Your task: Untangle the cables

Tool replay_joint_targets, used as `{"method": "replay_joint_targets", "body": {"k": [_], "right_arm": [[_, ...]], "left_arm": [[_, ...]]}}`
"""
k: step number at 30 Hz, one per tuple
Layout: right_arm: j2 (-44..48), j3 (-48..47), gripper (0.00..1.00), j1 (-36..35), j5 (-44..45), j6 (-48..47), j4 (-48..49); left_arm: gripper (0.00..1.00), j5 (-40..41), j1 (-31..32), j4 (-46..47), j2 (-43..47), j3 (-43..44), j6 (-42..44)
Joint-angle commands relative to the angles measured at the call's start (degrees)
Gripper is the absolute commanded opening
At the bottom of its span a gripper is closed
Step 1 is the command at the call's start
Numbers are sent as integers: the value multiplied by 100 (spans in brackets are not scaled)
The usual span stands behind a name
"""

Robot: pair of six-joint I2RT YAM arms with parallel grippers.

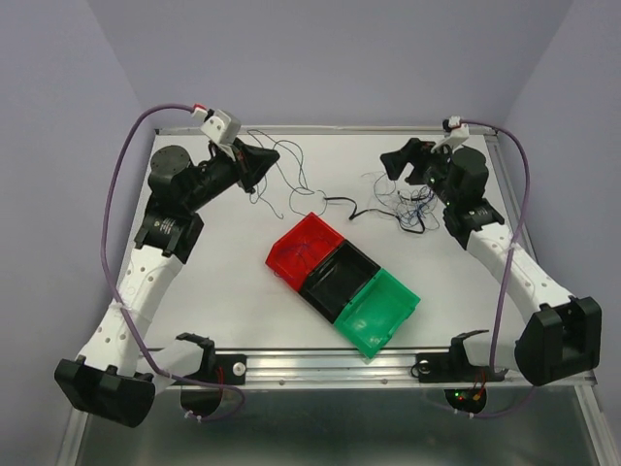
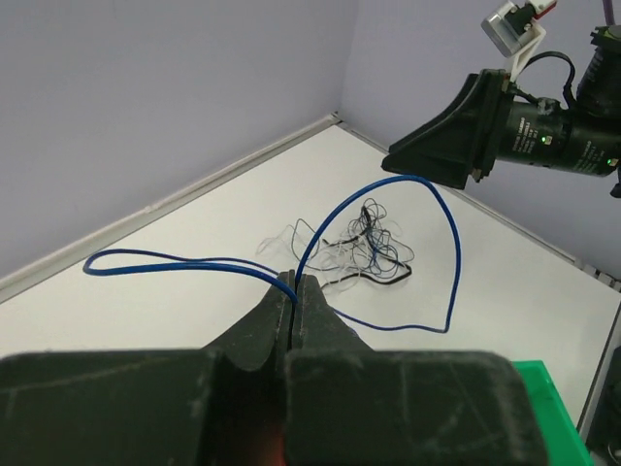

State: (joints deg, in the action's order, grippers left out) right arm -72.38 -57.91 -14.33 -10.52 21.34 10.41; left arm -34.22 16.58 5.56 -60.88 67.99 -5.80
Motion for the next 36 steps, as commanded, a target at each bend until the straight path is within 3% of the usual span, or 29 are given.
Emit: {"method": "replay_joint_targets", "body": {"k": [1,7,10,17,28,36], "right_arm": [[119,481,88,-35,-20,-43,417],[128,1484,81,-131,-792,405,1814],[-284,1441,81,-360,-987,213,1903],[-321,1589,80,-404,-934,160,2034],[-242,1801,78,-492,-1382,151,2342],[-242,1871,73,-492,-1321,142,2360]], "left_arm": [[0,204,161,970,313,-478,-289],[0,521,653,1036,253,-1024,-185],[0,995,1083,649,130,-1015,157],[0,1400,1128,331,-318,-1216,466],[0,794,1137,551,-846,-1674,633],[0,557,1295,700,-398,-1903,633]]}}
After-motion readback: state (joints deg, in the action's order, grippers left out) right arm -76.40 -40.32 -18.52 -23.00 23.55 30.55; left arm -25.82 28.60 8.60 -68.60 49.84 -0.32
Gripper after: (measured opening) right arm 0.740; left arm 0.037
